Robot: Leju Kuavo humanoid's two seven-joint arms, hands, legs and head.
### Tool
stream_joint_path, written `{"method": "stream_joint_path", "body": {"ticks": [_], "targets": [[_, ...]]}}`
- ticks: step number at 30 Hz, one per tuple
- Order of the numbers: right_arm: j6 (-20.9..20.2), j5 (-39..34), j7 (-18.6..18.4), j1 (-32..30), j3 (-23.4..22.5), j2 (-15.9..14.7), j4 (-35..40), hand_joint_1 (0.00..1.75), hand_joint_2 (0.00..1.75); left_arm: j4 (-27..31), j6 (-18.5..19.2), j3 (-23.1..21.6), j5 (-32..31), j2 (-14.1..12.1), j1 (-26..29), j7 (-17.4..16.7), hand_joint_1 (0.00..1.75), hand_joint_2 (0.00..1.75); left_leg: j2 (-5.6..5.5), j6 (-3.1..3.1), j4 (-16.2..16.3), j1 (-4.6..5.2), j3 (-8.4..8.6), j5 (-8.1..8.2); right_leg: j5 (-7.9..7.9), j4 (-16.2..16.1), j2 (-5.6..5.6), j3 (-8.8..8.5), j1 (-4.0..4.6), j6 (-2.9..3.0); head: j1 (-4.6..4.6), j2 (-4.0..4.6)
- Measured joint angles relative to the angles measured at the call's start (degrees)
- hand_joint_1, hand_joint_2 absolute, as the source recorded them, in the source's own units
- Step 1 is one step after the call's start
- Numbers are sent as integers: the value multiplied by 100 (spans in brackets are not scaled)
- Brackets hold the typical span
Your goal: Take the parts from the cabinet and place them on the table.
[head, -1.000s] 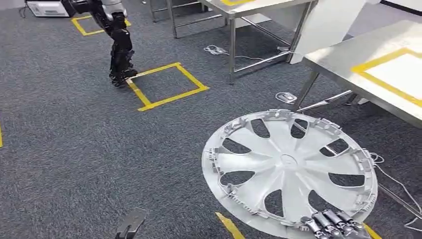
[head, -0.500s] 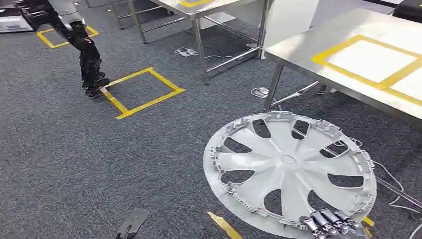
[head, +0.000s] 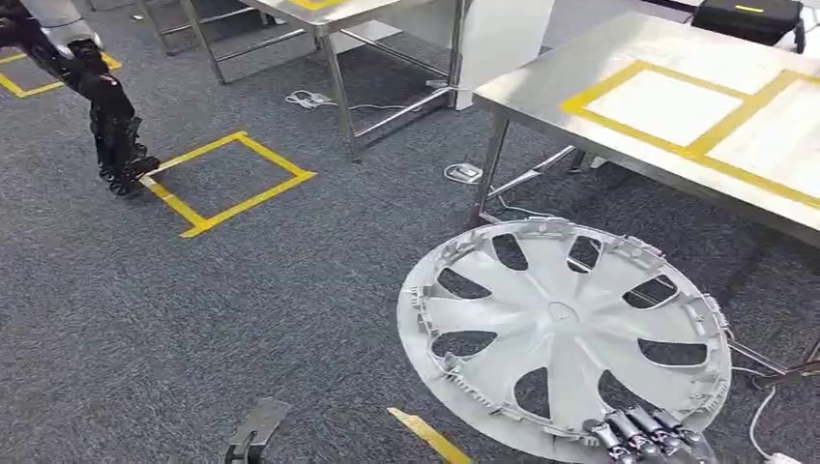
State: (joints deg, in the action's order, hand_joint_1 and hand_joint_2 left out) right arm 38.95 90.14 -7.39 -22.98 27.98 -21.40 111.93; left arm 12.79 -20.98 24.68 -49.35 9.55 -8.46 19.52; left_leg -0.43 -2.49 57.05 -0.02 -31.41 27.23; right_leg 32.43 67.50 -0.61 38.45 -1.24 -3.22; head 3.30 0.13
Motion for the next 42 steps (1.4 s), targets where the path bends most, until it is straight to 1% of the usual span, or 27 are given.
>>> {"method": "stream_joint_path", "body": {"ticks": [1, 2, 3, 4, 5, 6, 7, 8, 9, 11, 12, 13, 14, 15, 17, 27, 32, 33, 34, 35, 36, 37, 38, 39, 40, 41, 42], "targets": [[0, 0, 0, -4, 6, -11, 0, 143, 175, 0, 0, 0, 0, -2, 13, 19, 0, 175, 66, -9, 0, 13, -9, 2, 190, 469, 18, 209, 0, -11, -2, 0], [0, 0, -2, -6, 15, -20, -2, 143, 175, 0, 0, 0, 0, -6, 20, 28, 0, 175, 132, -10, 4, 22, -16, 3, 291, 813, 21, 361, -1, -22, -2, 0], [0, 0, -7, -5, 20, -24, -2, 143, 175, 0, 0, 0, 0, -7, 20, 39, 0, 175, 190, -10, 4, 28, -15, 3, 235, 849, 27, 366, -1, -23, 2, 0], [0, 0, -22, -6, 24, -28, -2, 143, 175, 0, 0, -2, -2, -7, 12, 66, 0, 175, 238, -9, 5, 31, -11, 3, 64, 605, 40, 215, 0, -21, 0, 0], [0, 0, -28, -6, 26, -33, 0, 143, 175, 0, 0, -4, -2, -4, 3, 89, 0, 175, 279, -8, 7, 31, -5, 6, -161, 155, 70, -33, 0, -13, -2, 0], [0, 0, -33, -4, 28, -41, 0, 143, 175, 0, 2, -7, -2, 2, -4, 111, 0, 175, 323, 1, 9, 31, 8, 13, -407, -452, 153, -372, 0, 2, 0, 0], [0, 0, -35, 2, 28, -57, 0, 143, 175, 2, 15, -7, -2, 2, -13, 129, 0, 175, 360, 27, 24, 46, 21, 27, -487, -952, 340, -633, 6, 6, -2, 0], [0, 0, -35, 26, 37, -63, 2, 143, 175, 7, 26, -7, -2, -2, -21, 142, 0, 175, 386, 62, 50, 88, -1, 48, -419, -1048, 408, -711, 61, 51, -7, 0], [0, 0, -44, 23, 42, -68, 2, 143, 175, 7, 31, -9, -2, -2, -24, 146, 0, 175, 416, 92, 56, 93, -9, 35, -447, -1033, 337, -691, 54, 101, 24, 0], [0, 0, -61, 7, 61, -74, 2, 143, 175, 9, 46, -9, -2, -2, -26, 155, 0, 175, 500, 125, 53, 83, -4, 20, -457, -1009, 253, -651, 71, 148, 13, 0], [0, 0, -77, 5, 63, -74, 2, 143, 175, 13, 55, -11, -2, -2, -37, 164, 0, 175, 531, 158, 75, 80, -3, 45, -481, -1036, 211, -651, 48, 191, 11, 0], [0, 0, -92, 2, 66, -74, 4, 143, 175, 15, 59, -13, -2, -2, -47, 179, 0, 175, 368, 211, 148, 54, -24, 134, -504, -1042, 181, -653, 28, 227, 20, 0], [0, 0, -101, 9, 70, -76, 4, 143, 175, 17, 59, -13, -2, -2, -58, 190, 0, 175, 211, 243, 371, 40, -117, 308, -506, -1041, 150, -650, 23, 254, 43, 0], [0, 0, -103, 12, 70, -76, 4, 143, 175, 17, 61, -11, -2, -2, -57, 208, 0, 175, 128, 265, 843, 27, -310, 576, -511, -1041, 107, -641, 24, 275, 48, 0], [0, 2, -103, 8, 72, -76, 4, 143, 175, 17, 68, -11, 0, -2, -34, 218, 0, 175, 100, 281, 1776, 21, -722, 967, -523, -1038, 13, -619, 33, 295, 50, 0], [0, 0, -103, 8, 72, -76, 4, 143, 175, 17, 70, -11, 0, -2, -32, 221, 0, 175, 99, 281, 1837, 21, -751, 984, -523, -1038, 2, -617, 34, 295, 50, 0], [0, 0, -103, 4, 76, -76, 4, 143, 175, 17, 72, -11, 0, -4, -19, 232, 0, 175, 98, 279, 1993, 21, -825, 979, -528, -1035, -54, -614, 39, 303, 50, 0], [0, 0, -103, 5, 83, -76, 4, 143, 175, 17, 72, -9, 7, -9, -13, 247, 0, 175, 91, 244, 1661, 22, -665, 674, -534, -1031, -149, -616, 49, 303, 50, 0], [0, 0, -103, 6, 85, -76, 4, 143, 175, 17, 72, -9, 9, -9, -15, 258, 0, 175, 75, 214, 1292, 23, -490, 457, -535, -1030, -197, -622, 58, 300, 52, 0], [0, 0, -103, 10, 92, -76, 4, 143, 175, 17, 63, -9, 24, -44, -18, 350, 0, 175, -317, 53, 147, 24, 53, 89, -549, -1017, -319, -616, 90, 266, 28, 0], [0, 0, -114, 6, 101, -90, 4, 143, 175, 17, 57, -9, 42, -37, -12, 402, 0, 175, -216, 57, 75, 61, 44, 80, -608, -1036, -456, -538, 20, 153, 50, 0], [0, 0, -122, 0, 107, -118, 17, 143, 175, 28, -2, -4, 83, -33, -22, 526, 0, 175, -72, 4, -92, -7, 98, -18, -473, -891, -193, -420, 60, 103, 26, 0], [0, 0, -122, 34, 116, -153, 17, 143, 175, 33, -44, -4, 105, -31, 10, 712, 0, 175, 100, -18, -88, 1, 69, -25, 174, 449, 8, 195, 32, 34, -22, 0], [0, 0, -151, 20, 125, -175, 20, 143, 175, 33, -20, 0, 149, -33, 17, 894, 0, 175, 288, 18, -63, -12, 72, 2, -252, 20, 81, -63, -11, -33, -22, 0], [0, 0, -155, 19, 122, -177, 28, 143, 175, 33, -20, 0, 149, -33, 17, 894, 0, 175, 332, 55, -37, -22, 81, 28, -491, -557, 187, -382, -20, -42, -22, 0], [0, 0, -155, 29, 122, -181, 35, 143, 175, 33, -17, 0, 144, -41, 17, 887, 0, 175, 365, 103, -2, 5, 88, 59, -486, -973, 414, -582, -13, -66, -28, 0], [0, 0, -155, 42, 129, -184, 44, 143, 175, 33, -17, 0, 136, -52, 17, 872, 0, 175, 398, 145, 44, 42, 66, 95, -469, -1014, 399, -654, 17, 22, -42, 0]]}}
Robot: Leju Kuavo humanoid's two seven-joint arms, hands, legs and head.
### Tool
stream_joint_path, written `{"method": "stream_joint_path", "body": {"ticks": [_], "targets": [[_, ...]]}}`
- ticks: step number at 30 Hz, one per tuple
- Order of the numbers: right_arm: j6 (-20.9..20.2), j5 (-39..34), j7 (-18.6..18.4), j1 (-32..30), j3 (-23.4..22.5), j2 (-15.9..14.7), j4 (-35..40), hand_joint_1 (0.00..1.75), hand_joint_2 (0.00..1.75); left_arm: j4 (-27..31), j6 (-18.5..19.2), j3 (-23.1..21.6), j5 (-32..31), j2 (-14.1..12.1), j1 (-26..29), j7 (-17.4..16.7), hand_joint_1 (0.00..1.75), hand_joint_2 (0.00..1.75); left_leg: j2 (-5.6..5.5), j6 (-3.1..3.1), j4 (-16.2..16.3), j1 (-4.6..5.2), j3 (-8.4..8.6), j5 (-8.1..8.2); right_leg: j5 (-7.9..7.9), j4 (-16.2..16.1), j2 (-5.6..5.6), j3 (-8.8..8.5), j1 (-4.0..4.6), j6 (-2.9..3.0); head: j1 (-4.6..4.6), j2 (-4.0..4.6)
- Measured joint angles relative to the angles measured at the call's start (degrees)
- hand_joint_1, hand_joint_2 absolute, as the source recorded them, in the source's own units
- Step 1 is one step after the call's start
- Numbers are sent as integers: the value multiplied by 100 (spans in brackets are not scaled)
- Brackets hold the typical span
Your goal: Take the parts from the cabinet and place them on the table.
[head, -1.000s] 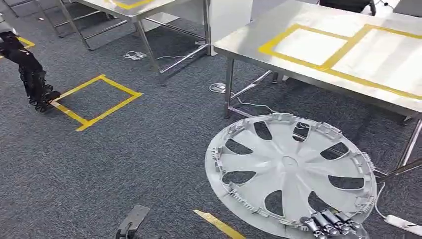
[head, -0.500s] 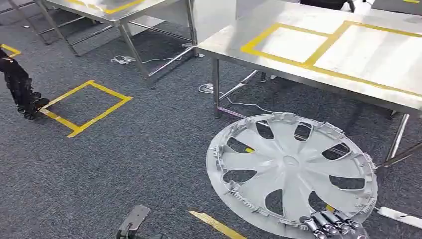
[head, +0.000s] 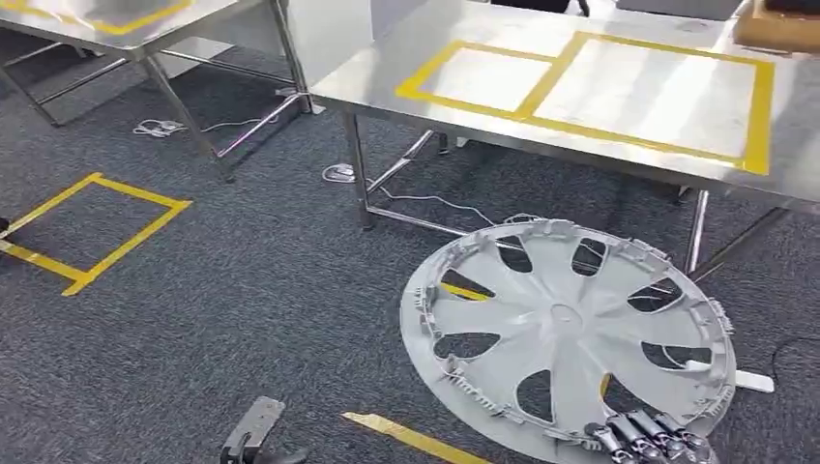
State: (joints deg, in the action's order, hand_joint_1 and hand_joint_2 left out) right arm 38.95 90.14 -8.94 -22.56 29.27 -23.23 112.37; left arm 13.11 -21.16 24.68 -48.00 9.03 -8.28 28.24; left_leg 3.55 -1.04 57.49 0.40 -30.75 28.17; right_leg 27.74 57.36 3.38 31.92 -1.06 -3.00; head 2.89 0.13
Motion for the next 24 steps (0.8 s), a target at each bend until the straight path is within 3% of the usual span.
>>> {"method": "stream_joint_path", "body": {"ticks": [1, 3, 4, 5, 6, 7, 8, 9, 10, 11, 13, 14, 15, 18, 19, 20, 21, 22, 24], "targets": [[0, 0, -2, -4, 7, -2, 11, 143, 175, 0, 0, 0, 0, -7, 1, -2, 0, 175, 31, 17, -6, 11, 2, -10, -5, 26, -59, 26, -4, 55, 39, 0], [0, 0, -24, -20, 22, -11, 11, 143, 175, 0, 4, 0, 0, -13, 0, -20, 0, 175, 108, 27, -3, 5, 23, -11, -6, 47, -150, 59, 7, 96, 26, 0], [0, 2, -31, -21, 26, -13, 13, 143, 175, 0, 29, 0, 0, -13, -6, -20, 0, 175, 131, 61, 18, -6, 21, 30, -22, 27, -195, 51, -15, 147, 30, 0], [0, 0, -33, -26, 26, -15, 22, 143, 175, 0, 42, 0, 2, -13, -11, -20, 0, 175, -29, 103, 116, -28, -5, 137, -33, 27, -222, 51, -23, 184, 33, 0], [0, 0, -33, -16, 26, -20, 24, 143, 175, 0, 61, 0, 4, -13, -11, -20, 0, 175, -189, 125, 427, -38, -128, 350, -38, 27, -258, 55, -23, 210, 50, 0], [0, 0, -33, -7, 26, -20, 24, 143, 175, 0, 70, 0, 7, -13, -5, -20, 0, 175, -256, 138, 872, -43, -324, 582, -43, 29, -303, 65, -21, 223, 50, 0], [0, 2, -33, -5, 26, -22, 24, 143, 175, 0, 76, 0, 9, -13, 8, -20, 0, 175, -283, 143, 1397, -42, -565, 808, -46, 29, -355, 76, -12, 236, 50, 0], [0, 0, -33, -7, 26, -24, 24, 143, 175, 0, 76, 0, 9, -13, 25, -20, 0, 175, -292, 133, 1803, -41, -762, 919, -49, 31, -419, 83, 0, 241, 52, 0], [0, 2, -33, -9, 28, -24, 24, 143, 175, -2, 77, 0, 9, -13, 35, -20, 0, 175, -294, 113, 1885, -39, -813, 875, -54, 31, -476, 83, 11, 248, 50, 0], [0, 2, -33, -10, 28, -24, 24, 143, 175, 0, 77, 0, 9, -13, 36, -20, 0, 175, -301, 82, 1717, -36, -747, 696, -55, 31, -537, 79, 25, 250, 50, 0], [0, 0, -33, -8, 28, -24, 24, 143, 175, 0, 76, 2, 9, -13, 28, -20, 0, 175, -385, -30, 796, -17, -355, 131, -58, 30, -657, 57, 57, 252, 50, 0], [0, 2, -33, -7, 28, -24, 24, 143, 175, 0, 76, 0, 9, -29, 27, -20, 0, 175, -583, -121, 293, 6, -146, -107, -59, 27, -704, 51, 56, 251, 48, 0], [0, 0, -33, -1, 31, -24, 24, 143, 175, 0, 76, 2, 9, -61, 27, -20, 0, 175, -794, -204, 183, -6, -92, -37, -69, 34, -734, 77, 53, 226, 19, 0], [0, 2, -37, 1, 33, -33, 24, 143, 175, 0, 77, 0, 9, -46, 24, -20, 0, 175, -686, -180, 67, 36, -85, -44, -125, 14, -878, 158, -5, 130, 100, 0], [0, 2, -37, 1, 33, -35, 33, 143, 175, 0, 76, 2, 9, -44, 19, -20, 0, 175, -639, -180, -21, -1, -64, -88, -140, -2, -928, 162, 28, 81, 98, 0], [0, 0, -37, -12, 31, -44, 37, 143, 175, 0, 76, 2, 9, -42, 9, -20, 0, 175, -554, -146, -109, -43, -29, -138, -91, 45, -827, 223, 14, 83, 103, 0], [0, 0, -37, -1, 31, -46, 37, 143, 175, 0, 77, 2, 11, -37, 1, -20, 0, 175, -521, -161, -134, -40, -16, -151, 66, 236, -581, 314, 38, 43, 52, 0], [0, 0, -35, 25, 31, -57, 37, 143, 175, 0, 83, 2, 11, -33, 4, -20, 0, 175, -453, -180, -130, -40, -24, -151, 297, 629, -458, 498, 28, 12, 44, 0], [0, 0, -31, 35, 33, -61, 37, 143, 175, 0, 136, 2, 11, -33, 31, -20, 0, 175, -330, -181, -115, -24, -32, -148, 633, 1478, -385, 889, 7, -43, 48, 0]]}}
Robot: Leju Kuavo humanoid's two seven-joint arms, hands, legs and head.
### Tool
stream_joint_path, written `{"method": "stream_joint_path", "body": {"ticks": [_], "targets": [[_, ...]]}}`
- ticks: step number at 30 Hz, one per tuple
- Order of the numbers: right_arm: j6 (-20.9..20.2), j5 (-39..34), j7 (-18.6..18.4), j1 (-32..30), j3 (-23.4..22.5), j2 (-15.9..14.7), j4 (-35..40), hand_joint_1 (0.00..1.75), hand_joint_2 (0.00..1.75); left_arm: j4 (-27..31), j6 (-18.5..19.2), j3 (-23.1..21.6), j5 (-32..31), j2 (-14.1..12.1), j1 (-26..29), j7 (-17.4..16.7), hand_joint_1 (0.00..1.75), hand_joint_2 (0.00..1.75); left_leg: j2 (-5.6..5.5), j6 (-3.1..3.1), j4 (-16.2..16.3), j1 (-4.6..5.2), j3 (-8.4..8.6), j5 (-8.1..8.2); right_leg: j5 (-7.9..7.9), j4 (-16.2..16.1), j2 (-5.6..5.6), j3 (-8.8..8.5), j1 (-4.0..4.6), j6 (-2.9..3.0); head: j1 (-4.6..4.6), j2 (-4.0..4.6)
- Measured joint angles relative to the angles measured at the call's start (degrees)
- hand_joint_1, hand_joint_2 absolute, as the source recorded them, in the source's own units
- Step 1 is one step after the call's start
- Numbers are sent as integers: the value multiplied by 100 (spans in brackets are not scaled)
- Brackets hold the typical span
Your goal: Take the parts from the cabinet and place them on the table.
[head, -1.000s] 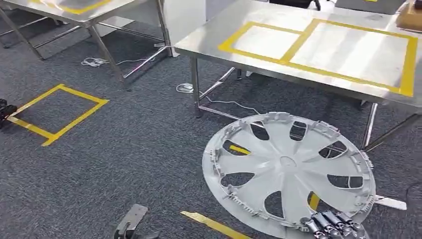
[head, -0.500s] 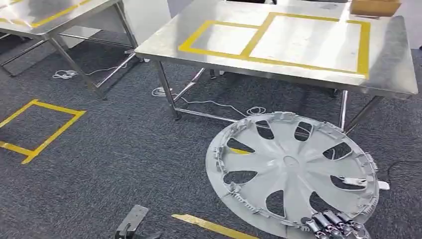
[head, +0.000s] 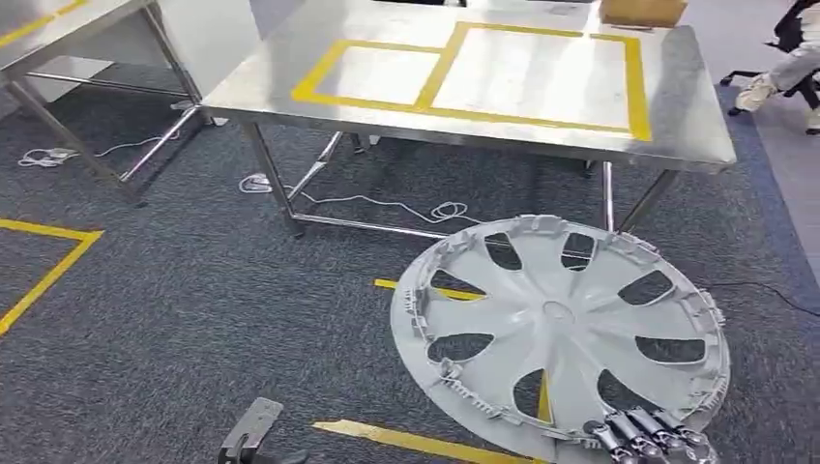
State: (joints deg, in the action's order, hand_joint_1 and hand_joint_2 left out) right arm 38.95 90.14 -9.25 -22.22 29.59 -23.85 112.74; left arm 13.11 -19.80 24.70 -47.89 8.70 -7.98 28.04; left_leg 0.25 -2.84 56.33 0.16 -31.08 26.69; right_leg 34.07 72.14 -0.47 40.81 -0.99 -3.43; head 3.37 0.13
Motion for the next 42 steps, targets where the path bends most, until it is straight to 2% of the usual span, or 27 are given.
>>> {"method": "stream_joint_path", "body": {"ticks": [1, 2, 3, 5, 6, 8, 10, 11, 12, 13, 16, 18, 20, 21, 22, 23, 26, 27, 29, 31, 32, 34, 36, 37, 38, 39, 42], "targets": [[0, 0, 0, -3, 0, -2, 0, 143, 175, 0, 15, 0, 0, 0, 4, 0, 0, 175, 63, 0, 1, 1, -5, 1, 82, 263, 7, 130, -6, -25, 0, 0], [0, 0, 0, -4, 2, -2, 0, 143, 175, 0, 65, 2, 9, -4, 2, -2, 0, 175, 118, 10, 14, 2, -13, 9, 7, 282, 15, 137, -15, -47, 4, 0], [0, 0, 0, 0, 4, -2, 0, 143, 175, 0, 79, 2, 11, -7, -1, -2, 0, 175, 165, 23, 23, -3, -11, 18, -229, -9, 35, -30, -24, -62, 4, 0], [0, 0, 0, 12, 4, -4, 0, 143, 175, 0, 103, 2, 11, 0, -12, -4, 0, 175, 238, 82, 76, -15, -1, 63, -738, -1176, 215, -669, -42, -65, 2, 0], [0, 0, 0, 22, 6, -7, -2, 143, 175, 0, 105, 2, 13, -10, -20, -6, 0, 175, 264, 117, 99, 21, 1, 87, -591, -1439, 407, -800, 6, -18, -9, 0], [0, 0, 0, 14, 9, -9, 4, 143, 175, 0, 105, 0, 15, -11, -26, -7, 0, 175, 296, 171, 124, 47, -4, 97, -657, -1429, 298, -829, -5, 113, 28, 0], [0, 0, -4, 5, 15, -11, 4, 143, 175, 0, 103, 2, 20, -13, -25, -7, 0, 175, 374, 206, 120, 38, 4, 82, -662, -1403, 221, -784, 18, 173, 17, 0], [0, 2, -4, 5, 20, -11, 4, 143, 175, 0, 103, 2, 20, -13, -29, -7, 0, 175, 348, 252, 153, 21, -13, 134, -697, -1439, 184, -792, -21, 230, 20, 0], [0, 0, -4, 8, 26, -11, 4, 143, 175, 0, 103, 0, 20, -13, -32, -4, 0, 175, 197, 291, 249, 8, -35, 238, -707, -1439, 154, -787, -23, 258, 33, 0], [0, 2, -4, 14, 31, -11, 4, 143, 175, 0, 103, 2, 20, -13, -30, -7, 0, 175, 87, 313, 586, -2, -172, 476, -714, -1439, 122, -778, -24, 291, 46, 0], [0, 0, -15, 10, 37, -13, 4, 143, 175, 0, 103, 2, 24, -13, 5, -4, 0, 175, 38, 328, 1934, -6, -761, 1055, -732, -1434, -22, -742, 0, 320, 44, 0], [0, 2, -18, 5, 42, -13, 4, 143, 175, 0, 103, 2, 26, -13, 18, -7, 0, 175, 29, 285, 1846, -4, -718, 840, -742, -1433, -140, -740, 25, 330, 44, 0], [0, 2, -18, 5, 42, -13, 4, 143, 175, 0, 103, 2, 26, -13, 11, -7, 0, 175, -45, 178, 955, 12, -303, 340, -757, -1434, -249, -751, 62, 328, 42, 0], [0, 2, -18, 6, 42, -15, 7, 143, 175, 0, 103, 2, 31, -20, 6, -7, 0, 175, -234, 68, 381, 40, -40, 96, -767, -1437, -299, -749, 56, 328, 42, 0], [0, 0, -18, 17, 44, -15, 7, 143, 175, 0, 100, 2, 42, -59, 2, -7, 0, 175, -365, -11, 213, 29, 22, 158, -774, -1415, -335, -725, 98, 308, 20, 0], [0, 0, -18, 13, 44, -15, 7, 143, 175, 0, 98, 2, 42, -44, -1, -4, 0, 175, -339, 28, 157, 48, 22, 151, -791, -1413, -388, -692, 60, 279, 48, 0], [0, 2, -22, 0, 44, -20, 11, 143, 175, 0, 98, 2, 42, -33, -8, -2, 0, 175, -226, 16, 58, 36, 44, 85, -855, -1473, -515, -666, 55, 155, 39, 0], [0, 0, -26, -11, 44, -26, 13, 143, 175, 0, 98, 2, 42, -33, -19, 0, 0, 175, -154, 44, -21, 2, 78, 31, -796, -1402, -366, -590, 40, 160, 42, 0], [0, 2, -13, 30, 44, -33, 13, 143, 175, 0, 102, 2, 42, -24, -18, 2, 0, 175, -95, 5, -46, 2, 68, 8, -372, -782, -48, -315, 32, 81, -17, 0], [0, 0, 99, 27, 28, -33, 13, 143, 175, 0, 103, 2, 39, -22, 9, 2, 0, 175, -11, 6, -40, 4, 54, 8, -18, 44, 3, 47, 4, 23, -13, 0], [0, 0, 181, 23, -8, -33, 13, 143, 175, 0, 107, 4, 39, -24, 12, 0, 0, 175, 31, 8, -31, 2, 44, 8, 33, 299, 9, 157, -12, -9, -17, 0], [0, 0, 282, 1, -77, -31, 13, 143, 175, 0, 116, 2, 39, -20, 9, 0, 0, 175, 66, 30, -18, -12, 50, 21, -270, -97, 33, -97, -53, -49, -13, 0], [0, -7, 321, 4, -120, -31, 15, 143, 175, 0, 122, 2, 37, -13, -1, 0, 0, 175, 83, 109, 57, -42, 48, 73, -724, -1197, 95, -717, -91, -93, -15, 0], [0, -9, 343, 17, -131, -20, 13, 143, 175, 0, 122, 2, 37, -20, -6, 0, 0, 175, 87, 151, 88, -33, 31, 96, -543, -1370, 119, -820, -64, -82, -24, 0], [0, -11, 369, -1, -155, -11, 22, 143, 175, 0, 122, 2, 37, -22, -13, 0, 0, 175, 85, 193, 172, 11, -1, 130, -601, -1426, 73, -867, -64, 28, -21, 0], [2, -11, 383, -4, -157, -7, 22, 143, 175, 0, 120, 2, 37, -22, -12, 0, 0, 175, 85, 206, 170, 10, -12, 131, -606, -1406, 73, -851, -79, 78, -7, 0], [2, -9, 422, -15, -173, 42, 22, 143, 175, 0, 120, 2, 37, -39, -6, 0, 0, 175, 83, -2, 161, 22, -17, 107, -619, -1403, 64, -843, -66, 81, -13, 0]]}}
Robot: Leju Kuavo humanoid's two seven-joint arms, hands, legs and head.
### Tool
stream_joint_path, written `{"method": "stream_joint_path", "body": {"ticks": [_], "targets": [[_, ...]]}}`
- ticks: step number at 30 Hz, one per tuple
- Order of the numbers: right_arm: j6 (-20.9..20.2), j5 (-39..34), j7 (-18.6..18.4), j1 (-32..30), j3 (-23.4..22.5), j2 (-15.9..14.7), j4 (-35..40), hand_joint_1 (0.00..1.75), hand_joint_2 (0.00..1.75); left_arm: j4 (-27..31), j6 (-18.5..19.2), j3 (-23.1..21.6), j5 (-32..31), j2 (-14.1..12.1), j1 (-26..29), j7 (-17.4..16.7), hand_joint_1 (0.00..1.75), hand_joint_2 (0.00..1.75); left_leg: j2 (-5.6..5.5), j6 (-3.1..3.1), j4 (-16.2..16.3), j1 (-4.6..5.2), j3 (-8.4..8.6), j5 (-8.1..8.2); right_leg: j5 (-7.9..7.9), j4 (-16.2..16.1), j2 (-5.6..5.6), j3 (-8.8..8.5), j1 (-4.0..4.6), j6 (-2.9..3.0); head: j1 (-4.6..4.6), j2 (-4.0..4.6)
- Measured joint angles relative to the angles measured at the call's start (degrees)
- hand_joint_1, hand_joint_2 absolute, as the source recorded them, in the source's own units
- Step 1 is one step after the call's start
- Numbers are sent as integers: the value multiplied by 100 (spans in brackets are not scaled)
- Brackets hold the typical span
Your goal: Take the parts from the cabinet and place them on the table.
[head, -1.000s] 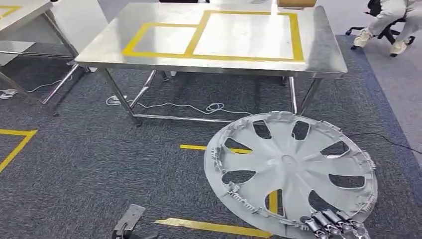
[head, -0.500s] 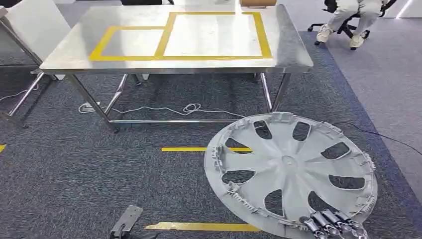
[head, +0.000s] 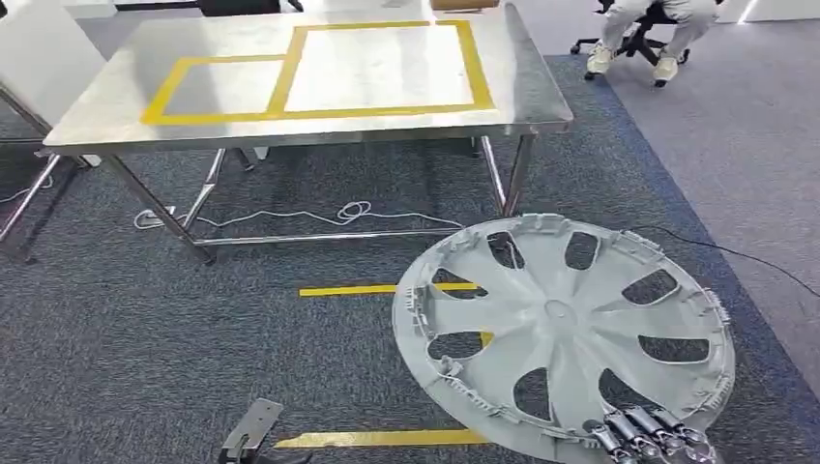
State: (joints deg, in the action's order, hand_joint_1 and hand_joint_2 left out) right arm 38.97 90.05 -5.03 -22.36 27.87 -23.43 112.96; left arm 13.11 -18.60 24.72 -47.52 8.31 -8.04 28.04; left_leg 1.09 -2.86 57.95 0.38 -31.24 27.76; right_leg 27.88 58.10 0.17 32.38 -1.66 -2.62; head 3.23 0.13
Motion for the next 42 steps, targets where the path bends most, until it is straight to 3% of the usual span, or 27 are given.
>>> {"method": "stream_joint_path", "body": {"ticks": [4, 7, 9, 11, 12, 23, 31, 38, 42], "targets": [[0, 0, 103, -12, -50, 46, 7, 143, 175, 0, -22, 0, -15, 0, -4, 9, 0, 175, 0, -33, -29, -5, 7, -24, 11, 1, 1, 3, 26, 41, 2, 0], [0, -2, 127, -12, -120, 61, 9, 143, 175, 0, -35, 0, -24, 2, -4, 11, 0, 175, 0, -4, -40, -20, 7, -37, 15, 5, 2, 9, 49, 78, 7, 0], [0, -2, 125, 2, -162, 100, 9, 143, 175, 0, -35, 0, -22, 2, -6, 0, 0, 175, 0, 92, -48, -31, 5, -40, 14, 9, 2, 19, 57, 80, 4, 0], [0, -4, 116, 9, -177, 125, 9, 143, 175, 0, -35, 0, -22, 2, -5, -7, 0, 175, 0, 247, -62, -45, 4, -41, 16, 15, 4, 26, 59, 85, 2, 0], [0, -2, 107, 14, -186, 129, 9, 143, 175, 0, -35, 0, -22, 2, -4, -7, 0, 175, 0, 270, -62, -47, 2, -41, 14, 15, 4, 27, 59, 88, 4, 0], [0, -2, 41, 18, -168, 151, 9, 143, 175, 0, -44, 0, -11, 2, -6, -52, 0, 175, 1, 262, -23, -16, -27, -32, -1, 12, 5, 28, 33, 73, 0, 0], [0, 7, -275, 122, -61, 149, -87, 143, 175, 0, -162, 15, 17, 2, -19, -460, 0, 175, 1, 252, -10, -14, -33, -26, -8, 11, 5, 29, 33, 63, 2, 0], [0, 7, -389, 223, 57, 149, -171, 143, 175, 0, 24, 33, 9, 0, -23, -562, 0, 175, 1, 251, -9, -15, -34, -26, -8, 11, 5, 30, 33, 62, 2, 0], [0, 7, -457, 258, 122, 149, -188, 143, 175, 0, -98, 33, -48, 2, -26, -634, 0, 175, 1, 251, -9, -15, -35, -26, -8, 11, 5, 31, 33, 62, 2, 0]]}}
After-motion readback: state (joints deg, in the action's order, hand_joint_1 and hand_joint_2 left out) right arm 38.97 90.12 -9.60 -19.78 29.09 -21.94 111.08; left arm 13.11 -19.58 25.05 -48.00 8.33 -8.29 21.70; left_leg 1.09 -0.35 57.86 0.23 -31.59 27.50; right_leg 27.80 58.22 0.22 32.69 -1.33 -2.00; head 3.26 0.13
